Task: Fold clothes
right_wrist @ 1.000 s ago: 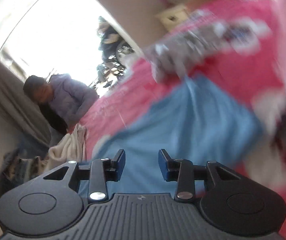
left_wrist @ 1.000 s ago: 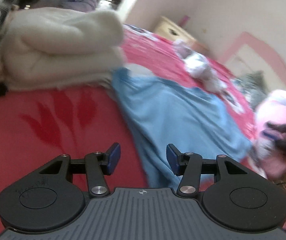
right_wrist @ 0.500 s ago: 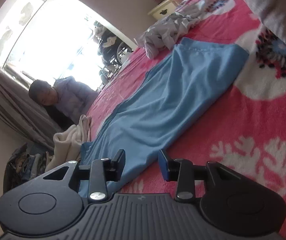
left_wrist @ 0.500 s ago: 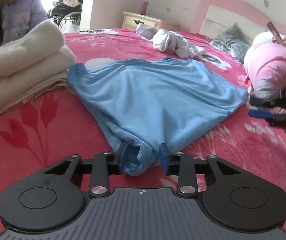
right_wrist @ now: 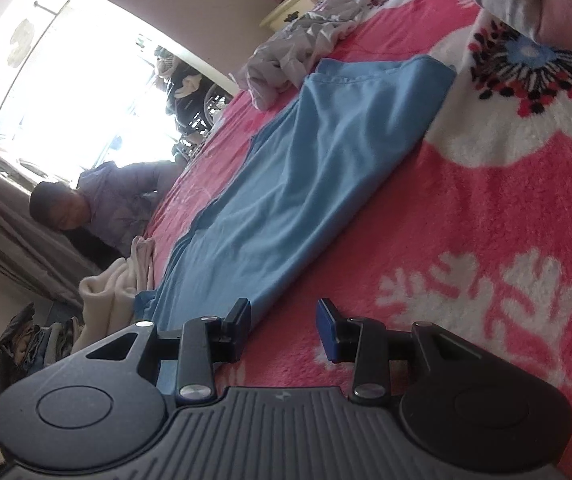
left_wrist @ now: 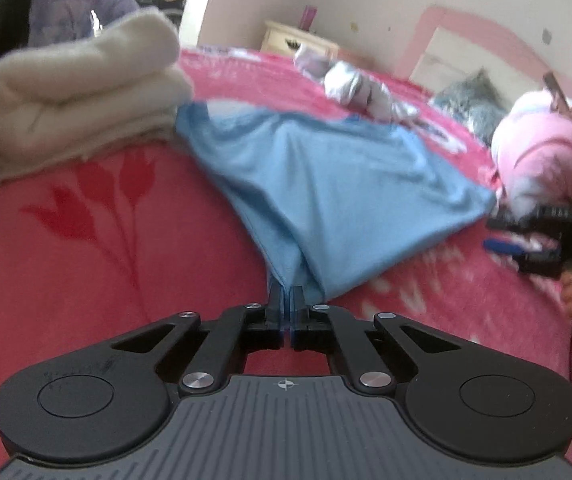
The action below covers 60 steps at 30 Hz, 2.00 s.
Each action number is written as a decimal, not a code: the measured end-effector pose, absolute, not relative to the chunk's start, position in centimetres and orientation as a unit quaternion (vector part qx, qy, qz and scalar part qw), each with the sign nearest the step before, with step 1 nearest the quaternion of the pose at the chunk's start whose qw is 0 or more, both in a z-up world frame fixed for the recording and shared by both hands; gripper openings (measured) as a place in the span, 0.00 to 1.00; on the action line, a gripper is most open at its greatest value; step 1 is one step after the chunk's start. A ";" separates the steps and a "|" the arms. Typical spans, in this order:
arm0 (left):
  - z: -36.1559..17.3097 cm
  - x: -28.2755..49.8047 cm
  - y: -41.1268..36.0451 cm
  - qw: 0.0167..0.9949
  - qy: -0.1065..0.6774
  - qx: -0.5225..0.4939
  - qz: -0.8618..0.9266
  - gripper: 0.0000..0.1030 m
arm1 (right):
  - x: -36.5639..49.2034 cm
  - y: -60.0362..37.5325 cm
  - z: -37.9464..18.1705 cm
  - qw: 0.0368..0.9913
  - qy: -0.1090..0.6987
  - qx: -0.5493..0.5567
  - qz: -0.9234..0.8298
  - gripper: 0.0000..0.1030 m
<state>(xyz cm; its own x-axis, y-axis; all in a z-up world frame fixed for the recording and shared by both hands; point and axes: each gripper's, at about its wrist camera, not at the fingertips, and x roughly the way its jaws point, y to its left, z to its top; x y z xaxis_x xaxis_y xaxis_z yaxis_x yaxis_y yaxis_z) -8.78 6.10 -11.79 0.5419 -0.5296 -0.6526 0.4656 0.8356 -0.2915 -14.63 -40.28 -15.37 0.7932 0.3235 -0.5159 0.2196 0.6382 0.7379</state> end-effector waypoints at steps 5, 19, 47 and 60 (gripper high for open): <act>-11.2 -9.4 5.9 0.873 0.392 -0.003 -0.291 0.03 | -14.7 -40.3 -15.3 0.848 0.319 0.423 0.027 0.39; -11.4 -5.7 0.8 0.875 0.399 0.026 -0.275 0.24 | -15.6 -39.7 -12.2 0.893 0.319 0.316 -0.037 0.38; -11.5 -6.3 2.2 0.880 0.399 0.010 -0.258 0.28 | -3.4 -43.1 -11.2 0.927 0.361 0.028 -0.095 0.13; -10.7 -5.4 2.9 0.890 0.381 -0.003 -0.252 0.30 | 3.1 -42.6 -9.8 0.924 0.378 -0.007 -0.055 0.41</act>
<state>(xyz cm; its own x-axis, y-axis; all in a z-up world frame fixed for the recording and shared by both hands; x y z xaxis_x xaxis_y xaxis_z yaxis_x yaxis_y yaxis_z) -5.43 2.94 -10.72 0.5828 -0.4502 -0.6765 0.4460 0.8731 -0.1969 3.09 -42.62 -9.83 0.7082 -0.1067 -0.6979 0.0962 0.9939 -0.0544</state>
